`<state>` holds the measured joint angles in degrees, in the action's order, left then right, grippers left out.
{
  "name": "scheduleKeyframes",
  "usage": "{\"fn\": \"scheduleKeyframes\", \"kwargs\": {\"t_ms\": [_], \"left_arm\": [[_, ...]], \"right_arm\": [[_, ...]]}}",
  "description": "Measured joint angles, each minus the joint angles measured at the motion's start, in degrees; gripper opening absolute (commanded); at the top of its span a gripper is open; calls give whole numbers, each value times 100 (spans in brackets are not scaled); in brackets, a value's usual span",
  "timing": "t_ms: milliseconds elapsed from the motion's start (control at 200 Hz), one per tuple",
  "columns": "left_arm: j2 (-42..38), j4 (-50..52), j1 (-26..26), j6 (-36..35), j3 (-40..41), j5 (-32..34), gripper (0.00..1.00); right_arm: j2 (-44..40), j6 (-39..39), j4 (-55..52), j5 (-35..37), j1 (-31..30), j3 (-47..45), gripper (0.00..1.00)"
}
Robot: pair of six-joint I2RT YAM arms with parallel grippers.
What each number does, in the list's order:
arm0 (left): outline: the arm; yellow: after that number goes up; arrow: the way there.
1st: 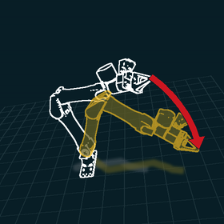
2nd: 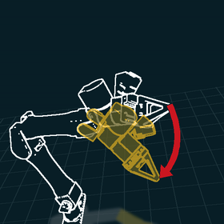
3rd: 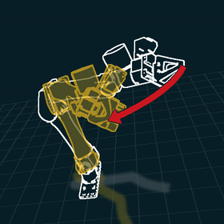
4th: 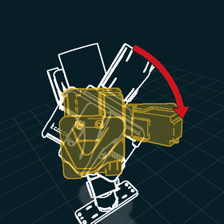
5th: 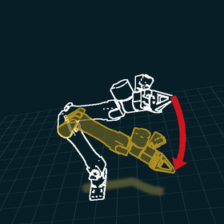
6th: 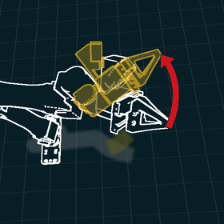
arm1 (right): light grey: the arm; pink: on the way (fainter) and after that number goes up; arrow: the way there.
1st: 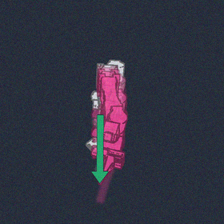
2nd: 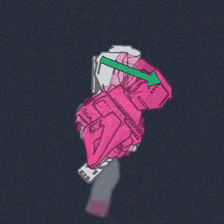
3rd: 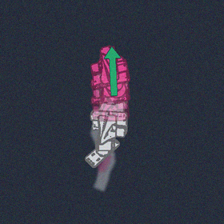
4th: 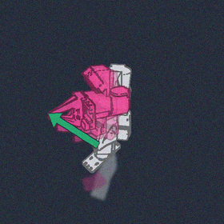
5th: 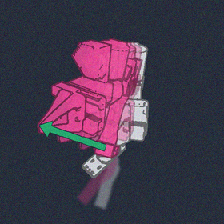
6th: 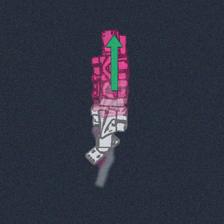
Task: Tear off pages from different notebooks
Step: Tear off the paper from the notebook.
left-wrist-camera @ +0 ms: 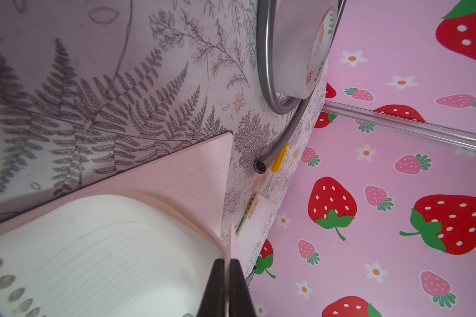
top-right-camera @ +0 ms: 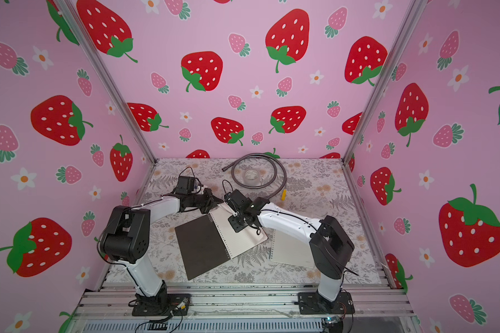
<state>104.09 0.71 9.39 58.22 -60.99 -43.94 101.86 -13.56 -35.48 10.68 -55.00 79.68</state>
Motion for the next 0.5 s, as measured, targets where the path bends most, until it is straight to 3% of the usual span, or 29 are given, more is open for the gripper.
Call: {"fn": "scheduleKeyframes", "kwargs": {"t_ms": [200, 440, 500], "left_arm": [[0, 2, 4, -15, 0, 0, 0], [0, 44, 33, -63, 0, 2, 0], [0, 44, 42, -83, 0, 0, 0]], "right_arm": [[120, -20, -59, -57, -33, -28, 37], [339, -15, -57, -22, -35, -55, 29], [356, -13, -59, 2, -35, -87, 22]]}}
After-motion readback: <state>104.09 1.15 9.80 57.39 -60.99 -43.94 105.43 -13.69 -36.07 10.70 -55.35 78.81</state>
